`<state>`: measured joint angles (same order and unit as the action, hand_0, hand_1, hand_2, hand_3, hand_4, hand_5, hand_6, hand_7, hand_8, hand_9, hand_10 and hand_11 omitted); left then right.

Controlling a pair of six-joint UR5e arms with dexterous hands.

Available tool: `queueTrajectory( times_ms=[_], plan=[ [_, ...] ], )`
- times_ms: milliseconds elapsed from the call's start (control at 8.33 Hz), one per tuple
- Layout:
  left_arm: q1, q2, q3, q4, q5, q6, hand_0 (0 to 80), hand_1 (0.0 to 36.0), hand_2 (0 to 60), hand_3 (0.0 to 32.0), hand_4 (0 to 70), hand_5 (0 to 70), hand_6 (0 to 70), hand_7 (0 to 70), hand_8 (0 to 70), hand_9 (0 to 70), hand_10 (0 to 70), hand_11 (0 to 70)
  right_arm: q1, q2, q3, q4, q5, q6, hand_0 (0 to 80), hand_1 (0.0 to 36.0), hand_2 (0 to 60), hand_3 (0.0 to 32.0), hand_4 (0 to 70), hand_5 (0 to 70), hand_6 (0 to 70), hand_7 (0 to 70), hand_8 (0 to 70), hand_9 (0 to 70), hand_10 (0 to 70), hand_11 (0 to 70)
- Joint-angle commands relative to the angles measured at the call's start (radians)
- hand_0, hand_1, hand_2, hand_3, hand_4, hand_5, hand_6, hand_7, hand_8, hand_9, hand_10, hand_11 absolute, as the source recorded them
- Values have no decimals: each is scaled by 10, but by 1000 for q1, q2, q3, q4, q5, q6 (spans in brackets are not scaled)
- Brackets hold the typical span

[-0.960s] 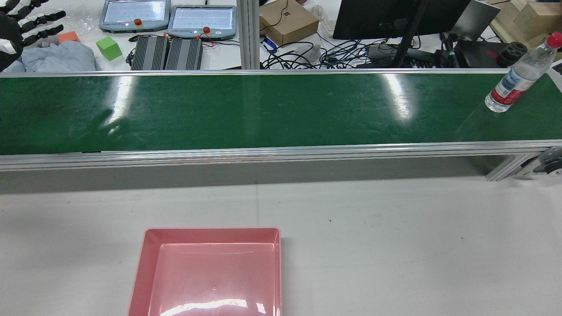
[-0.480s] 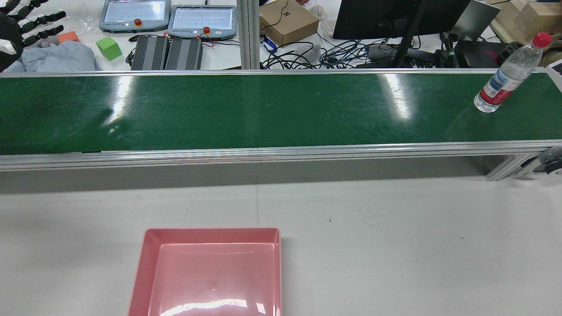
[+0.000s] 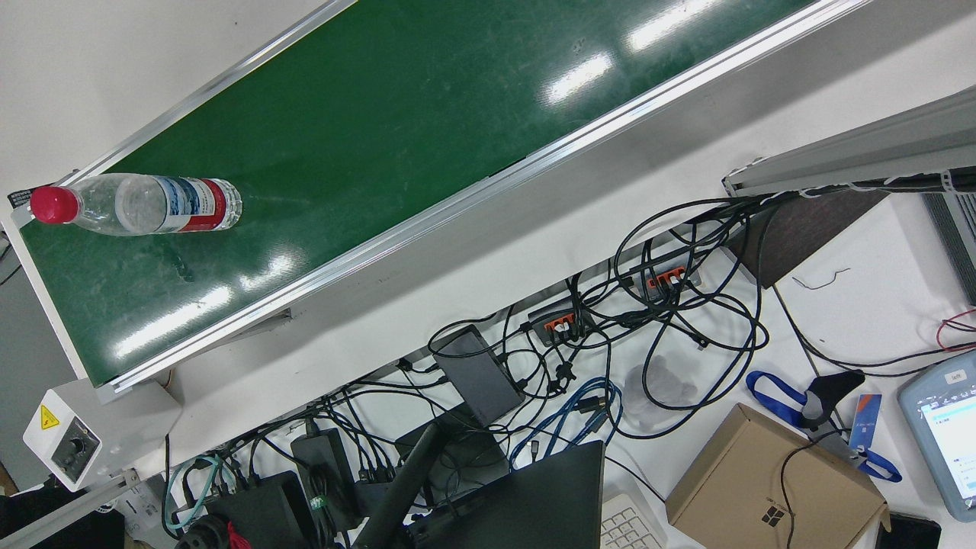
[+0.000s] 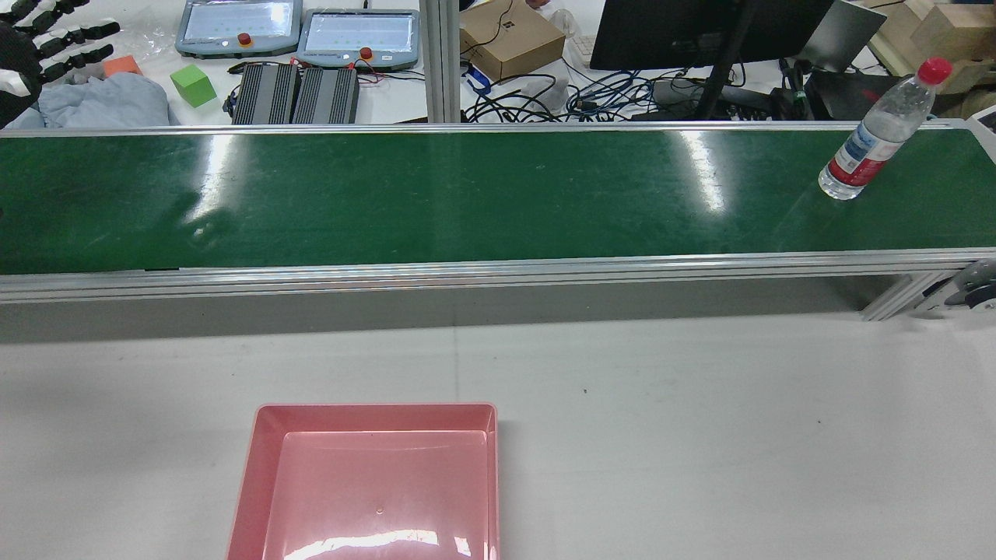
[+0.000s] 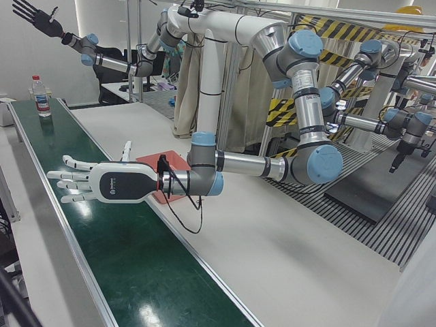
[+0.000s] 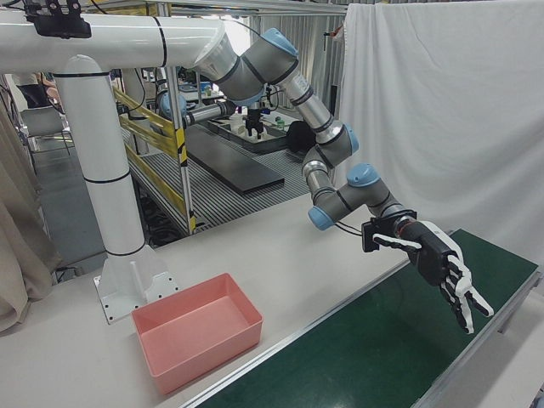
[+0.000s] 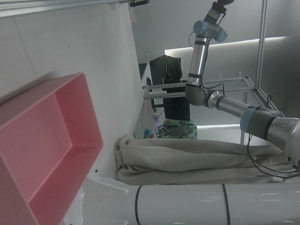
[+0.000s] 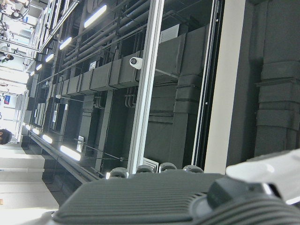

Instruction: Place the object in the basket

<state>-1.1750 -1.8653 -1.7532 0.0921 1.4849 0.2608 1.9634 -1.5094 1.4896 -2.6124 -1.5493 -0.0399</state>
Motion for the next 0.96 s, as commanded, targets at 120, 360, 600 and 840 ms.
queueTrajectory(
  times_ms=[120, 360, 600, 840],
  plan=[
    [0, 0, 0, 0, 0, 0, 485, 0, 0, 104, 70, 295, 48, 44, 132, 135, 55, 82, 0, 0, 0, 0, 0, 0, 0, 0, 0, 0, 0, 0, 0, 0, 0, 0, 0, 0],
    [0, 0, 0, 0, 0, 0, 485, 0, 0, 102, 70, 296, 47, 43, 127, 128, 55, 81, -1, 0, 0, 0, 0, 0, 0, 0, 0, 0, 0, 0, 0, 0, 0, 0, 0, 0],
    [0, 0, 0, 0, 0, 0, 481, 0, 0, 104, 57, 294, 44, 41, 123, 130, 51, 76, 0, 0, 0, 0, 0, 0, 0, 0, 0, 0, 0, 0, 0, 0, 0, 0, 0, 0],
    [0, 0, 0, 0, 0, 0, 481, 0, 0, 114, 36, 290, 35, 38, 113, 126, 45, 69, -1, 0, 0, 0, 0, 0, 0, 0, 0, 0, 0, 0, 0, 0, 0, 0, 0, 0]
  ],
)
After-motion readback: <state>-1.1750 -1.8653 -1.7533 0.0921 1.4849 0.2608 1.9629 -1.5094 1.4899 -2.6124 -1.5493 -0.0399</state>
